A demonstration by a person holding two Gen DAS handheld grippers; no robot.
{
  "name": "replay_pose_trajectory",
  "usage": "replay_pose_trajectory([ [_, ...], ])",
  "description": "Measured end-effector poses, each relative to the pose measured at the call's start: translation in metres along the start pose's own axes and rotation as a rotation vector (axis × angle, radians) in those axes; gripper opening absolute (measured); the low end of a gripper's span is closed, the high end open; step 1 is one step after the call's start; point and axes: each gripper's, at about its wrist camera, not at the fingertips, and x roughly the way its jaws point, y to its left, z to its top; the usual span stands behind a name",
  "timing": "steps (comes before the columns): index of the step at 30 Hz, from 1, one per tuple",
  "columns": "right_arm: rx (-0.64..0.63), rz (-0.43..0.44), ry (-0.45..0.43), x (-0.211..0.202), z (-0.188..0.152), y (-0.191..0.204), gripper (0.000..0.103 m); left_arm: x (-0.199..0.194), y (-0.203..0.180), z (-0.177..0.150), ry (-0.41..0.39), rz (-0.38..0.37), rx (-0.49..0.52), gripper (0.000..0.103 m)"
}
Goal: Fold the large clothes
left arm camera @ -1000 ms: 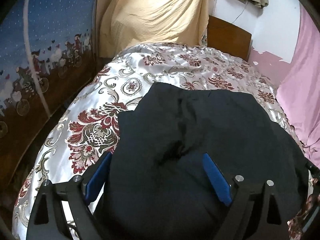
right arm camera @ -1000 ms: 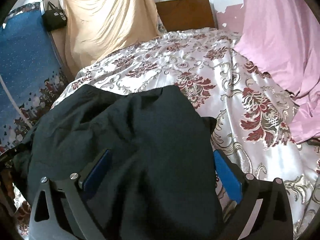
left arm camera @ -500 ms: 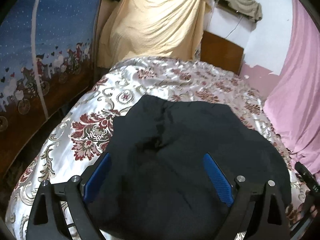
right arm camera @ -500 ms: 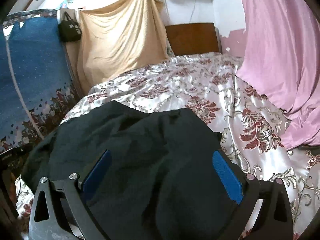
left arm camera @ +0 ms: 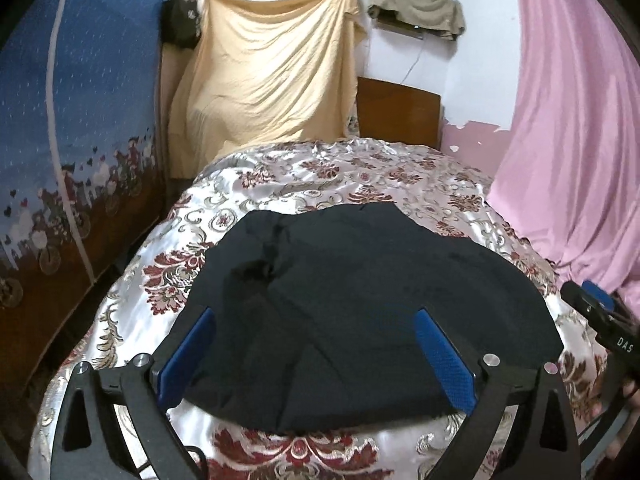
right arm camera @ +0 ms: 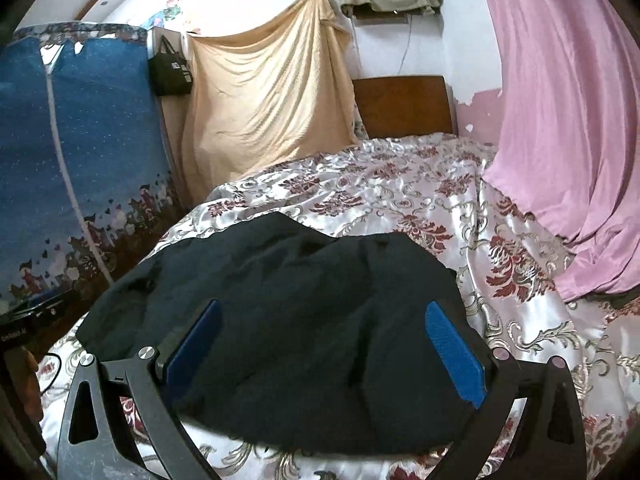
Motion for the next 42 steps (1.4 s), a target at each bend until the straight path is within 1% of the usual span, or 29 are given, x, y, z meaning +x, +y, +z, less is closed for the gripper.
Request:
replay_pose_trajectory([
  [6, -0.060, 0.001, -0.060, -0.035, -0.007, 0.020, 0.100, -0.029, -0.011, -0.007, -0.057, 0.005, 0.049, 0.101],
  [9, -0.081, 0.008, -0.094, -0.053, -0.011, 0.029, 0.100, -0.041, -0.011, -0.013, -0.089, 0.008, 0.037, 0.103],
  [12, -0.101, 0.018, -0.107, -0.064, -0.018, 0.040, 0.100, -0.049, -0.010, -0.019, -0.106, 0.004, 0.016, 0.103],
  [16, -0.113, 0.021, -0.113, -0.072, -0.028, 0.047, 0.100, -0.056, -0.009, -0.028, -0.114, -0.003, -0.001, 0.103],
  [19, -0.113, -0.005, -0.144, -0.081, -0.037, 0.050, 0.102, -0.059, -0.005, -0.035, -0.115, -0.023, -0.024, 0.103],
  [22, -0.105, -0.017, -0.166, -0.087, -0.043, 0.052, 0.102, -0.061, -0.002, -0.042, -0.124, -0.027, -0.056, 0.103],
  [25, -0.086, -0.018, -0.170, -0.091, -0.050, 0.051, 0.102, -0.063, 0.001, -0.046, -0.129, -0.027, -0.070, 0.103],
  [32, -0.069, -0.018, -0.173, -0.095, -0.060, 0.046, 0.102, -0.071, -0.001, -0.055, -0.162, 0.001, -0.042, 0.103],
  [36, -0.071, -0.016, -0.193, -0.100, -0.065, 0.048, 0.102, -0.075, -0.005, -0.061, -0.173, 0.015, -0.008, 0.103],
  [42, -0.083, -0.011, -0.236, -0.112, -0.073, 0.054, 0.102, -0.087, -0.006, -0.069, -0.196, 0.022, -0.001, 0.103],
])
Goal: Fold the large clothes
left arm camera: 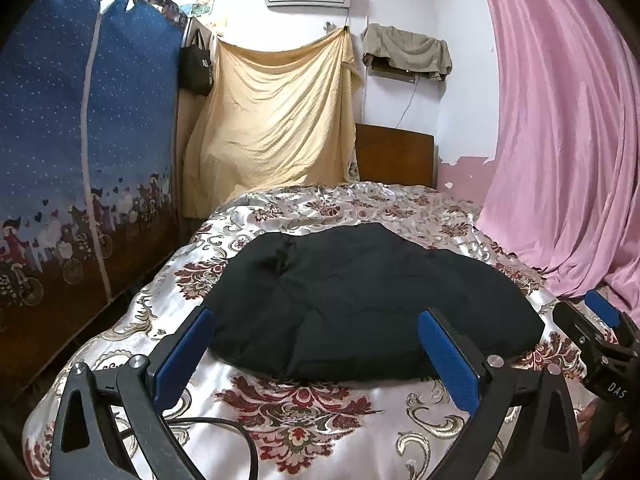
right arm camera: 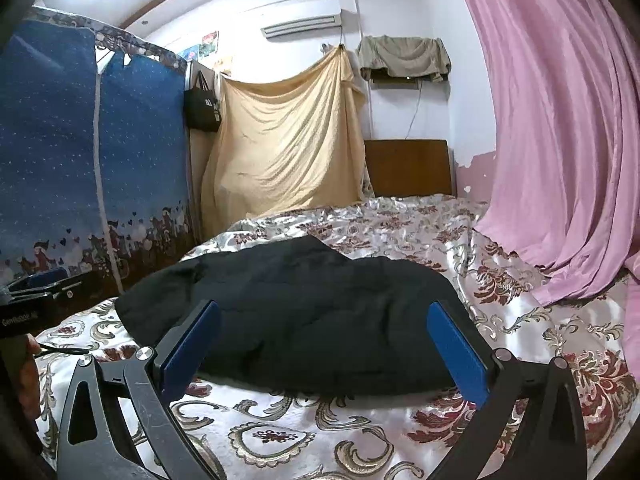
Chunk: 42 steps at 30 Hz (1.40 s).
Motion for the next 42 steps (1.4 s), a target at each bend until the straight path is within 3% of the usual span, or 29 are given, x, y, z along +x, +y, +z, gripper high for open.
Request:
replay_pose_trajectory([
  [17, -0.008, 0.035, -0.052, -0.026, -0.016, 0.004, 0.102, -0.018, 0.001, -0.026, -0.003, 0.038, 0.068, 0.103],
  [42, -0.018, 0.048, 0.015, -0.015, -0.029, 0.007, 0.102, -0.017, 0.002, -0.031, 0.018, 0.045, 0.071, 0.103],
])
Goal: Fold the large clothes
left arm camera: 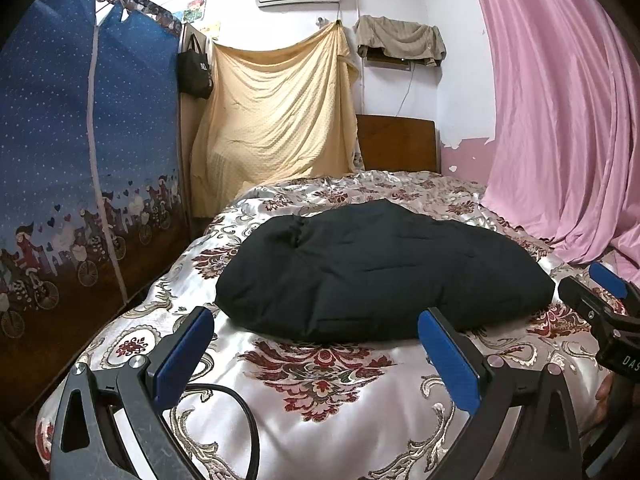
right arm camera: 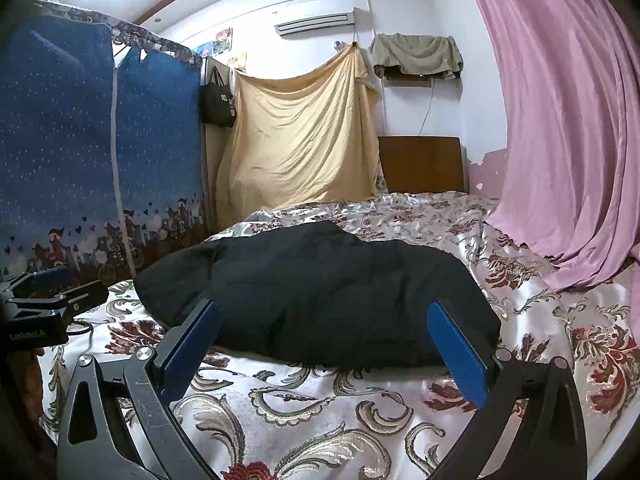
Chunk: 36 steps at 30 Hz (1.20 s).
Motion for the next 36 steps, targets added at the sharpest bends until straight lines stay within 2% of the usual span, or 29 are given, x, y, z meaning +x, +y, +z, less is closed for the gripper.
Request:
replay_pose_trajectory([
  [36, 0.000, 0.001, 0.004, 0.0006, -0.0015, 0.0031, 0.102, -0.0006, -0.0015, -0.0012, 0.000, 0.004, 0.003, 0.103],
])
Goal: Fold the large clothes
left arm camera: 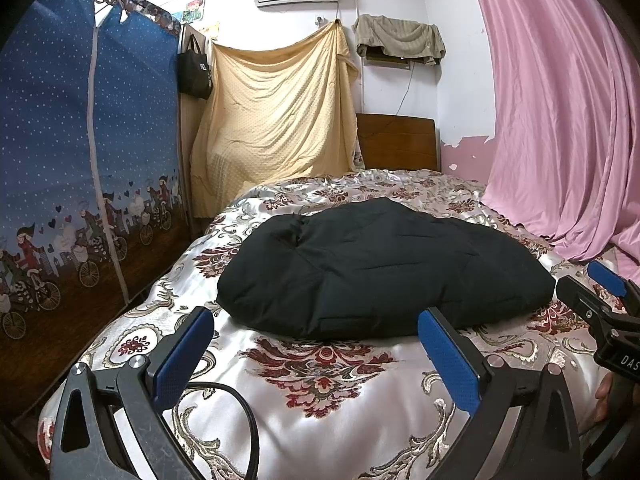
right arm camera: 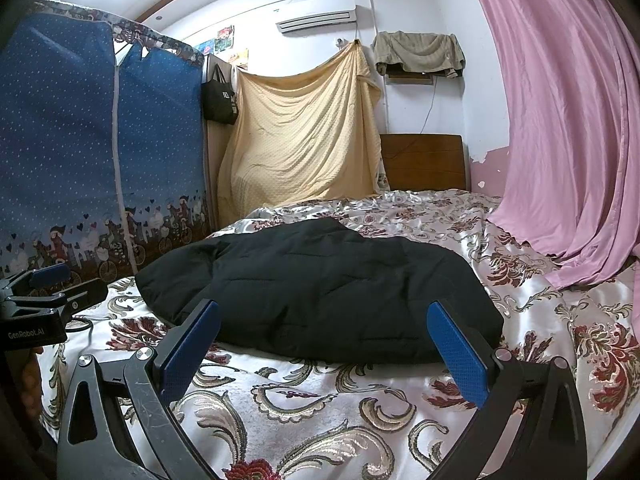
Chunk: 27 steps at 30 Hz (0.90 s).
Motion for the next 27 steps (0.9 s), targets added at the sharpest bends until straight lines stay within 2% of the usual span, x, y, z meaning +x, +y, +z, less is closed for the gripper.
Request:
replay_pose_trajectory([
  [27, -0.005, 0.006, 0.005, 0.0004, -0.0025, 0.0002, 0.102, -0.0004, 0.0001, -0.0027, -0.002, 0.005, 0.005, 0.103],
])
